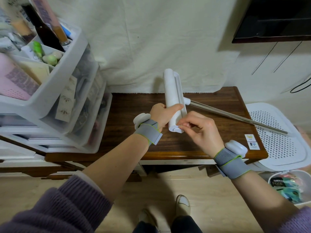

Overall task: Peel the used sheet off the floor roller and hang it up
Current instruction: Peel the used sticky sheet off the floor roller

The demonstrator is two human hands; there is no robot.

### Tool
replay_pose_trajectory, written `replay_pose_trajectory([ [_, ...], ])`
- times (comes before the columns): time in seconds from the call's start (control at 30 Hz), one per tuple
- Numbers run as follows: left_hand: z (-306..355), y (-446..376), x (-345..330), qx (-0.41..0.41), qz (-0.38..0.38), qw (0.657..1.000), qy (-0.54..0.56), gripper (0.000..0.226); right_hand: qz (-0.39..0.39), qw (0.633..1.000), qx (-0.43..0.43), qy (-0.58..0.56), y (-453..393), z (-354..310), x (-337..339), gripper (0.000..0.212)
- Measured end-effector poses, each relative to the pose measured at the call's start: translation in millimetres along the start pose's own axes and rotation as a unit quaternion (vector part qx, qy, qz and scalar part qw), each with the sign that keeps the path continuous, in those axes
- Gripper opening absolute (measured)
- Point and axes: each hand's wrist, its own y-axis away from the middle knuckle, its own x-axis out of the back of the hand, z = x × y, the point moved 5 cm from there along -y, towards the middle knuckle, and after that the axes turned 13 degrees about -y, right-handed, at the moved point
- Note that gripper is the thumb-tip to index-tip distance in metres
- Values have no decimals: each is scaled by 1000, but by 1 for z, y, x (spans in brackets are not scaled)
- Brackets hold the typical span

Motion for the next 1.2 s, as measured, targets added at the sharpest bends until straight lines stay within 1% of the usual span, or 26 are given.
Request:
replay_pose_trajectory([
  [0.17, -3, 0, -1, 8, -11, 1000, -10, 29, -35, 999, -4, 3, -1, 2, -2, 11],
  [0.43, -5, 2, 0, 1, -17, 999, -26, 29, -79, 997, -5, 23, -3, 2, -1, 2],
  [0.57, -1, 5, 0, -8, -11, 1000, -28, 30, -66, 998, -3, 22, -2, 3, 1, 3],
  [0.67, 3, 6, 0, -29, -4, 998, -52, 33, -53, 998, -14, 7, 1, 4, 1, 6],
  [0.77, 2, 6, 0, -35, -3, 997, -71, 34, -56, 998, -15, 13, 2, 8, 0, 6],
  [0.9, -2, 5, -3, -34, -21, 997, -64, 49, -75, 997, -29, 3, 4, 12, -3, 4],
  [0.97, -4, 5, -3, -34, -49, 997, -44, 50, -68, 996, -52, -26, 6, 16, 0, 5],
  [1.0, -5, 5, -3, -30, -73, 997, -27, 46, -53, 995, -73, -48, 8, 20, 5, 6],
  [1.07, -7, 6, -2, -13, -129, 991, 35, 27, -8, 988, -126, -93, 11, 29, 16, 7],
  [1.1, -8, 6, -2, -4, -148, 987, 67, 19, 14, 980, -158, -121, 15, 33, 21, 7],
  [1.13, -9, 6, -1, 5, -159, 983, 92, 16, 28, 969, -190, -157, 17, 37, 22, 4],
  [1.17, -11, 5, -1, 10, -163, 980, 111, 19, 36, 955, -219, -196, 20, 39, 22, 3],
  [1.2, -12, 5, -2, 13, -167, 978, 124, 24, 45, 941, -242, -232, 22, 40, 20, 7],
])
